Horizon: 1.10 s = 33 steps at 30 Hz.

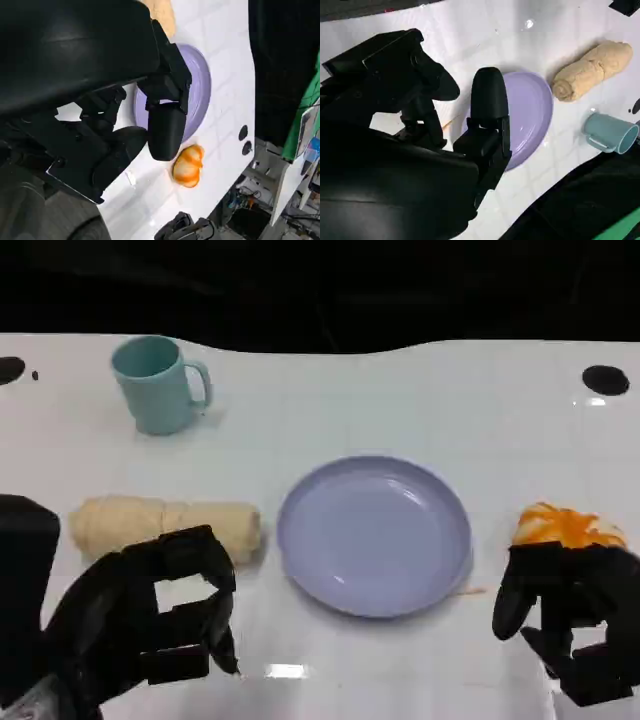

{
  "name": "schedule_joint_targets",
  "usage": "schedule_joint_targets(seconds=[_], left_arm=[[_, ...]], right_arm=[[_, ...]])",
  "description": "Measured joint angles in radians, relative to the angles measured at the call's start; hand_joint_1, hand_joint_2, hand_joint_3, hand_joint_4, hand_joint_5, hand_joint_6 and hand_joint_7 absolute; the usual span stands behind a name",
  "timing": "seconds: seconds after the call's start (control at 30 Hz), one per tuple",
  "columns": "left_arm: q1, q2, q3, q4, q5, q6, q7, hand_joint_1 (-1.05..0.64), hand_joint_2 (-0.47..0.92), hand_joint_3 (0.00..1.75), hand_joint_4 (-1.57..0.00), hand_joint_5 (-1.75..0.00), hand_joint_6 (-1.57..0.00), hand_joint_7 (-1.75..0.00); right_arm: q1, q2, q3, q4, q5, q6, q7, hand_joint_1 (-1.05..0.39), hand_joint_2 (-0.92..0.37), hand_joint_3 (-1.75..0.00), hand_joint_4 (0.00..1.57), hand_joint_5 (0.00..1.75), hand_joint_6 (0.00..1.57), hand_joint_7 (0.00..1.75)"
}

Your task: Grasp the towel on the left side of the plate with the left hand and place it into the plate.

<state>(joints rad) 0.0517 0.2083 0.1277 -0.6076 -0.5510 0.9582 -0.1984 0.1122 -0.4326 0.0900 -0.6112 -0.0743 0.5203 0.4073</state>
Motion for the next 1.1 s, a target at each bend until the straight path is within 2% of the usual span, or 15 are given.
schedule_joint_targets(seconds=[0.8, 1.0, 1.07, 1.1], left_arm=[[-0.005, -0.001, -0.001, 0.005, 0.002, 0.001, 0.010, -0.07, 0.55, 1.30, -0.84, -1.75, -0.72, -1.73], [-0.005, -0.013, -0.001, 0.006, 0.006, -0.003, 0.028, -0.07, 0.59, 1.18, -0.71, -1.73, -0.65, -1.53], [-0.005, -0.019, -0.002, 0.006, 0.019, -0.017, 0.042, -0.08, 0.60, 1.13, -0.65, -1.68, -0.60, -1.44], [-0.005, -0.020, -0.004, 0.006, 0.032, -0.024, 0.049, -0.09, 0.57, 1.11, -0.65, -1.58, -0.60, -1.31]], right_arm=[[-0.006, 0.000, 0.002, 0.003, 0.000, 0.002, -0.001, 0.03, -0.54, -1.14, 0.74, 1.75, 0.68, 1.51], [-0.011, 0.000, 0.003, 0.003, 0.000, 0.012, -0.002, 0.03, -0.54, -1.15, 0.74, 1.75, 0.69, 1.51], [-0.011, 0.001, 0.004, 0.003, 0.000, 0.013, -0.002, 0.03, -0.54, -1.15, 0.74, 1.75, 0.69, 1.51], [-0.012, 0.001, 0.004, 0.003, 0.000, 0.013, -0.002, 0.03, -0.54, -1.14, 0.73, 1.75, 0.68, 1.51]])
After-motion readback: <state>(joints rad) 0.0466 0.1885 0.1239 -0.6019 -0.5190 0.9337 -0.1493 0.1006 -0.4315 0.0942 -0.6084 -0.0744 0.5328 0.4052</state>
